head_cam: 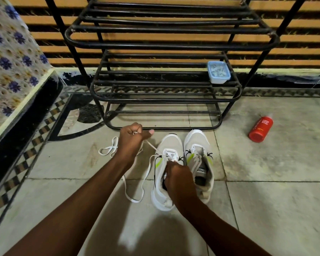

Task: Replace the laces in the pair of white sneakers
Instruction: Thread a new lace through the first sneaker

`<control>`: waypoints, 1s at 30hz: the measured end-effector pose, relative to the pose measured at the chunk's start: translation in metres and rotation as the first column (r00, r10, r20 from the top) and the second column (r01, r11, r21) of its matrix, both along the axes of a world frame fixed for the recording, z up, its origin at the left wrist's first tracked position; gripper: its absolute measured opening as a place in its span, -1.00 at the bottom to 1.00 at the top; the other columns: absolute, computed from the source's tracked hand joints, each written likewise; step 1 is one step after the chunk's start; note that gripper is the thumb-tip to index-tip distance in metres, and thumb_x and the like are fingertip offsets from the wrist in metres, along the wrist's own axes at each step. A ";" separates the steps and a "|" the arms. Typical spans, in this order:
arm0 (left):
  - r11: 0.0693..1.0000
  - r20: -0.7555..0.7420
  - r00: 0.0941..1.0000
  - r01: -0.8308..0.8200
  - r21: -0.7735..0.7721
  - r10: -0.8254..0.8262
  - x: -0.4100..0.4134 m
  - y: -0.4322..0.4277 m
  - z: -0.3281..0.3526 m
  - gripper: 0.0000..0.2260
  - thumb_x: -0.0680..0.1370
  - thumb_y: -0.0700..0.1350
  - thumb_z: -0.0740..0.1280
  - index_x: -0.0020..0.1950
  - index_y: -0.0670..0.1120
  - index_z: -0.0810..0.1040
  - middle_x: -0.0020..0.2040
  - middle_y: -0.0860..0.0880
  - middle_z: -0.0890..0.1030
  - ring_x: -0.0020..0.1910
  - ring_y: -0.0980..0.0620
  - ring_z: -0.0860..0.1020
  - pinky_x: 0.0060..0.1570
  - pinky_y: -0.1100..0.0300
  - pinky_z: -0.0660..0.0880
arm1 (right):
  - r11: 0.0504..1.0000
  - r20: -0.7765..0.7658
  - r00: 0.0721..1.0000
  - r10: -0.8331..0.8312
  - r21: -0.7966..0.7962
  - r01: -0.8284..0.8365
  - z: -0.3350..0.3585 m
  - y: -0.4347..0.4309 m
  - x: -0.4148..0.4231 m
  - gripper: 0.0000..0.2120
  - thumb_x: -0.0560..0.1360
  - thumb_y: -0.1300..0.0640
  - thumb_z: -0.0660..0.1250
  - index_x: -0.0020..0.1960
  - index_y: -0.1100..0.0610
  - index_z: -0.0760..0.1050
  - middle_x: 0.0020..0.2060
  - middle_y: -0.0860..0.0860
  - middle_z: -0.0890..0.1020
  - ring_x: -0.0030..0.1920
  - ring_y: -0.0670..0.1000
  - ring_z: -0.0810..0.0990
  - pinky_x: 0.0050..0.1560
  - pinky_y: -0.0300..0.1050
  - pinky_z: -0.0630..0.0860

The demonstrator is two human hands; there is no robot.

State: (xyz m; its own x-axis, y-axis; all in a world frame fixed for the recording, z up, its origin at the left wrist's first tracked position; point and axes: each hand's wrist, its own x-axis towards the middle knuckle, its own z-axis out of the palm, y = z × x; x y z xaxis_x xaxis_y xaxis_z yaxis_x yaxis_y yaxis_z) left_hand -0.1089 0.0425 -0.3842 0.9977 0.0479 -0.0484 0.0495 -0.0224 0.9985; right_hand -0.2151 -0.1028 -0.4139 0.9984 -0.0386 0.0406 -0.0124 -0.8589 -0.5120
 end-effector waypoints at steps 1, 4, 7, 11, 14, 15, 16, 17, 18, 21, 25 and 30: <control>0.999 0.001 1.000 0.010 0.049 -0.010 -0.002 -0.002 -0.001 -0.46 0.41 -0.37 0.48 -0.48 0.01 0.19 -0.43 0.11 0.22 -0.46 0.13 0.23 -0.44 0.29 0.27 | 1.000 -0.008 1.000 -0.003 -0.002 0.003 0.001 0.000 0.001 -0.93 0.37 0.36 0.40 -0.18 0.24 0.57 -0.29 0.20 0.65 -0.26 0.26 0.64 -0.22 -0.04 0.52; 0.958 0.102 0.995 -0.027 0.285 -0.002 -0.001 0.000 0.000 -0.62 0.28 -0.33 0.36 -0.47 -0.03 0.19 -0.41 0.11 0.24 -0.37 0.09 0.27 -0.33 0.18 0.20 | 1.000 -0.003 1.000 -0.011 -0.005 0.011 0.002 0.000 0.000 -0.87 0.27 0.39 0.46 -0.28 0.23 0.55 -0.39 0.18 0.62 -0.38 0.24 0.61 -0.37 -0.08 0.48; 0.779 0.170 0.985 -0.082 0.622 -0.032 0.000 0.009 -0.006 -0.78 0.24 -0.21 0.29 -0.46 0.01 0.27 -0.37 0.10 0.36 -0.18 -0.09 0.40 -0.15 0.10 0.27 | 1.000 0.034 0.999 -0.016 -0.004 0.016 -0.001 -0.001 0.000 -0.95 0.37 0.37 0.40 -0.22 0.26 0.56 -0.32 0.23 0.63 -0.30 0.27 0.62 -0.28 -0.02 0.50; 0.474 -0.033 0.999 0.024 0.880 0.011 -0.004 0.019 -0.029 -0.83 0.32 -0.18 0.47 -0.34 -0.04 0.49 -0.08 -0.04 0.55 0.11 -0.21 0.44 0.00 0.03 0.29 | 0.999 -0.010 1.000 -0.005 -0.034 0.004 -0.007 -0.004 0.002 -0.88 0.53 0.23 0.25 -0.04 0.21 0.56 -0.10 0.17 0.66 -0.04 0.22 0.62 0.00 0.00 0.45; 0.252 -0.215 0.975 0.223 0.942 -0.060 -0.015 0.018 -0.048 -0.83 0.40 0.00 0.40 -0.16 -0.09 0.65 0.07 -0.08 0.47 0.21 -0.20 0.38 0.08 -0.04 0.31 | 1.000 0.000 1.000 -0.006 -0.023 0.006 -0.006 -0.002 0.002 -0.90 0.50 0.25 0.27 -0.06 0.21 0.56 -0.12 0.17 0.66 -0.06 0.20 0.62 -0.02 -0.03 0.44; 0.221 -0.255 0.964 0.265 0.939 -0.072 -0.020 0.015 -0.051 -0.73 0.43 0.10 0.35 -0.13 -0.09 0.65 0.10 -0.09 0.45 0.23 -0.19 0.37 0.11 -0.08 0.33 | 1.000 0.003 1.000 -0.001 -0.014 0.001 -0.006 -0.002 0.003 -0.91 0.48 0.27 0.28 -0.08 0.23 0.56 -0.14 0.19 0.66 -0.08 0.23 0.62 -0.04 0.00 0.44; 0.215 -0.266 0.960 0.278 0.936 -0.083 -0.026 0.011 -0.053 -0.63 0.42 0.20 0.28 -0.11 -0.08 0.63 0.10 -0.09 0.46 0.23 -0.18 0.39 0.11 -0.11 0.34 | 1.000 0.005 1.000 0.006 -0.011 -0.006 -0.006 -0.002 0.003 -0.92 0.47 0.28 0.29 -0.11 0.25 0.56 -0.16 0.21 0.65 -0.10 0.25 0.62 -0.04 0.02 0.45; 0.239 -0.265 0.960 0.280 0.930 -0.095 -0.030 0.008 -0.053 -0.59 0.37 0.26 0.25 -0.09 -0.05 0.59 0.07 -0.07 0.47 0.21 -0.17 0.42 0.11 -0.13 0.36 | 1.000 0.010 1.000 0.018 -0.002 -0.018 -0.006 -0.003 0.004 -0.92 0.47 0.29 0.30 -0.13 0.27 0.56 -0.18 0.22 0.65 -0.12 0.26 0.61 -0.05 0.03 0.45; 0.290 -0.262 0.959 0.283 0.914 -0.107 -0.033 0.005 -0.054 -0.59 0.31 0.28 0.28 -0.06 0.00 0.53 0.03 -0.02 0.49 0.17 -0.13 0.45 0.11 -0.14 0.37 | 0.999 0.022 0.999 0.030 0.018 -0.030 -0.007 -0.003 0.004 -0.93 0.46 0.30 0.30 -0.15 0.28 0.56 -0.20 0.23 0.64 -0.14 0.26 0.61 -0.06 0.04 0.46; 0.464 -0.305 0.940 0.340 0.818 -0.152 -0.038 0.003 -0.054 -0.56 0.25 0.23 0.37 0.07 0.13 0.43 -0.01 0.15 0.54 0.06 0.06 0.47 0.14 -0.13 0.32 | 0.996 0.059 0.998 0.026 0.084 -0.031 -0.007 -0.004 0.005 -0.92 0.46 0.35 0.30 -0.20 0.31 0.54 -0.25 0.27 0.62 -0.20 0.28 0.59 -0.09 0.06 0.45; 0.560 -0.193 0.971 0.239 0.793 -0.141 -0.041 0.000 -0.055 -0.84 0.53 0.13 0.32 -0.07 0.06 0.55 -0.15 0.14 0.62 0.03 0.03 0.59 0.15 -0.07 0.38 | 0.986 0.152 0.988 -0.008 0.166 -0.017 -0.002 -0.004 0.005 -0.87 0.45 0.34 0.31 -0.27 0.32 0.53 -0.34 0.28 0.60 -0.29 0.27 0.59 -0.18 0.02 0.43; 0.835 -0.113 0.988 0.151 0.529 -0.107 -0.041 0.006 -0.034 -0.86 0.52 -0.23 0.46 -0.16 0.00 0.65 -0.27 0.06 0.65 -0.17 0.02 0.65 0.04 -0.09 0.59 | 0.963 0.167 0.982 -0.092 0.264 0.046 0.008 -0.012 0.015 -0.93 0.38 0.33 0.35 -0.15 0.31 0.56 -0.24 0.24 0.62 -0.16 0.28 0.60 -0.09 0.08 0.50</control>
State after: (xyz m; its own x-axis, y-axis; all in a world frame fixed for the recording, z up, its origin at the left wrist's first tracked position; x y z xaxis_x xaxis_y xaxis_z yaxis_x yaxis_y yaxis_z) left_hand -0.1496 0.0485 -0.4179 0.9909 -0.0403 -0.1282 0.0836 -0.5627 0.8224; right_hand -0.2002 -0.1151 -0.4060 0.9708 -0.1394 0.1951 0.0435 -0.6977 -0.7151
